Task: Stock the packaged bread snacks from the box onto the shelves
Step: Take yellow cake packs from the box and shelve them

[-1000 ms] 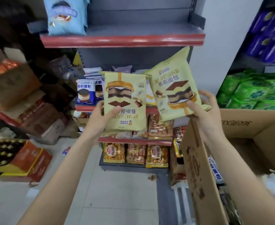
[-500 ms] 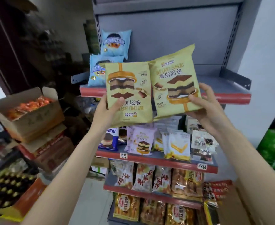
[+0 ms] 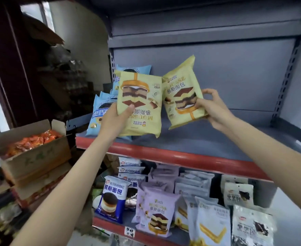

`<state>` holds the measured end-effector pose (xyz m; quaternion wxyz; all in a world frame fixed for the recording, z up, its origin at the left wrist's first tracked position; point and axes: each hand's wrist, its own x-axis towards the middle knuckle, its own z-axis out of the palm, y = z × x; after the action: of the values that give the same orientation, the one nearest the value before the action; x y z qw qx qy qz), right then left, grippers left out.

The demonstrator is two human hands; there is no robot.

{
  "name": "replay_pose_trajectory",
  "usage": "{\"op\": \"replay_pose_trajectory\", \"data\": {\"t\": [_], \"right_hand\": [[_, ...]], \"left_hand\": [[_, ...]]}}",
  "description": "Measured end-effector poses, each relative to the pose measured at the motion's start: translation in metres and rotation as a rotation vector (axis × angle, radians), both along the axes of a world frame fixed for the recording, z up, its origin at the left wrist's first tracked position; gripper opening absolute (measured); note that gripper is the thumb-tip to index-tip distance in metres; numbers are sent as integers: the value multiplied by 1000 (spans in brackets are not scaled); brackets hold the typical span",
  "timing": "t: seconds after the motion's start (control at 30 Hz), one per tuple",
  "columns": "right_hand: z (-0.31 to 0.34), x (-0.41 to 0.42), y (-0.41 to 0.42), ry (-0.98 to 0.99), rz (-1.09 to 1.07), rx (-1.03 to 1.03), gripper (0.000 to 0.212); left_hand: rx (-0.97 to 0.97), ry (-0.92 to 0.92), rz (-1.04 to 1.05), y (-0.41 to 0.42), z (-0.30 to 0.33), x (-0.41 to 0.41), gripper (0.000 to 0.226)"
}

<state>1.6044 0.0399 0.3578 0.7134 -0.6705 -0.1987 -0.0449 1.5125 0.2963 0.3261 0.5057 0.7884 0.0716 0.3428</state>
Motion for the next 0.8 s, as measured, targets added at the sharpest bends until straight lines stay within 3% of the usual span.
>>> {"op": "replay_pose_trajectory", "data": {"t": [0.23, 0.27, 0.4, 0.5, 0.57, 0.67, 0.8], "right_hand": [[-10, 94, 49, 26, -87, -28, 51], [-15, 105, 53, -7, -104, -106, 55], [-30, 134, 47, -191, -288, -740, 75], [-31, 140, 37, -118, -238, -847, 85], [-30, 140, 33, -61, -168, -806, 84], [-24, 139, 24, 49, -83, -593, 66], [-3, 134, -1, 45, -187, -451, 40]], "left_hand": [[134, 32, 35, 22, -8, 40, 37], [161, 21, 41, 23, -8, 43, 38], [287, -7, 47, 24, -7, 46, 49], [397, 11, 31, 16, 3, 55, 50], [487, 40, -3, 7, 15, 65, 50], [710, 63, -39, -4, 47, 83, 49], [1303, 218, -154, -25, 101, 104, 50]]}}
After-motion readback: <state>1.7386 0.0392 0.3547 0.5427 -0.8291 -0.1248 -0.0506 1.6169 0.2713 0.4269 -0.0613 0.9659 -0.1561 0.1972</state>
